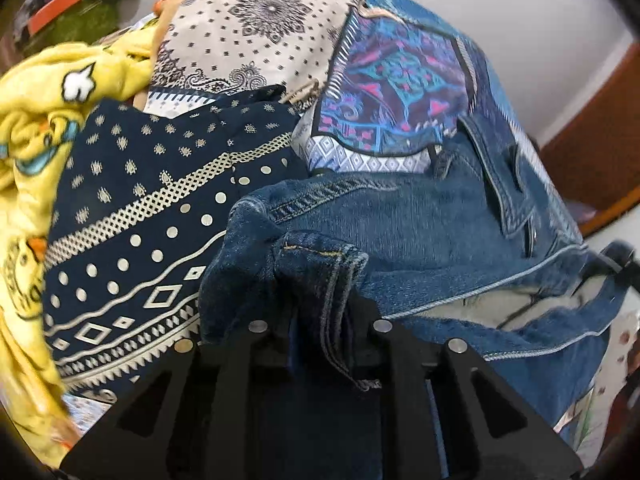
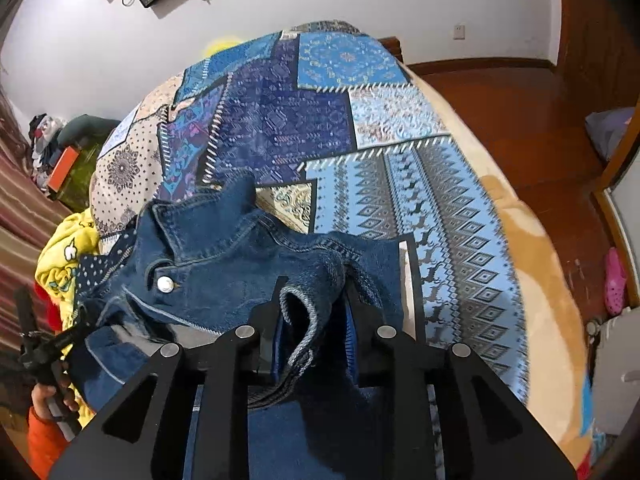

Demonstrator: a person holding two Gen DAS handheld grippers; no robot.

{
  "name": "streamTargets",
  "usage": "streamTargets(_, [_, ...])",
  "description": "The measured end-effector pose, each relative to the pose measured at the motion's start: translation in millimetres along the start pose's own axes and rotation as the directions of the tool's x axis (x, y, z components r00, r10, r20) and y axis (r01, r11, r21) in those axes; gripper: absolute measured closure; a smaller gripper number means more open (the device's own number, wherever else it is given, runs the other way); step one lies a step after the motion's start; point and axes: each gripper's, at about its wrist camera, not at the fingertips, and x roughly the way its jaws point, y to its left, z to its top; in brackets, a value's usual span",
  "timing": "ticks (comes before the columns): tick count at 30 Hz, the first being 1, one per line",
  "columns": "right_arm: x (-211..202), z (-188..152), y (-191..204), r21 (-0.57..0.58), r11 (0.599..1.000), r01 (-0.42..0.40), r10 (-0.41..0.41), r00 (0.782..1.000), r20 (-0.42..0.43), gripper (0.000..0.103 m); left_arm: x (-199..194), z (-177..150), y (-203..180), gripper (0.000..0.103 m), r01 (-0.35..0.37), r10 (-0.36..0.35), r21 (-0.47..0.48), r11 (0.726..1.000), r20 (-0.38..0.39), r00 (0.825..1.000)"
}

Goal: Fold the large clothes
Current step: 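Grasp the jacket hem with both grippers and lift it, then fold the hem over toward the collar with both grippers and release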

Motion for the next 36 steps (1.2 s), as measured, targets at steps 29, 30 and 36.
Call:
streamTargets(29, [11,-117,77,-0.379,0.925,0.006,-0.059,0.99,-0.129,0.018,-42,-105,-59,0.02,-0.043,0.049,0.303,0.952,-0.012,0.999])
streamTargets(30, [15,-113,79,-0.385,0.923,0.003,-0.059,0.989,-0.133,0.018,-37,-100,-59,0.017,-0.039,0.044,0.306,0.951,-0.009,0.999])
streamTargets(36, [60,-67,98,-0.416,0.909,-0.019,-0.082,0.971,-0.225,0.019,-7,-44,-50,0.014,-0.123,0.123,0.277,0.953,0.017,0.992])
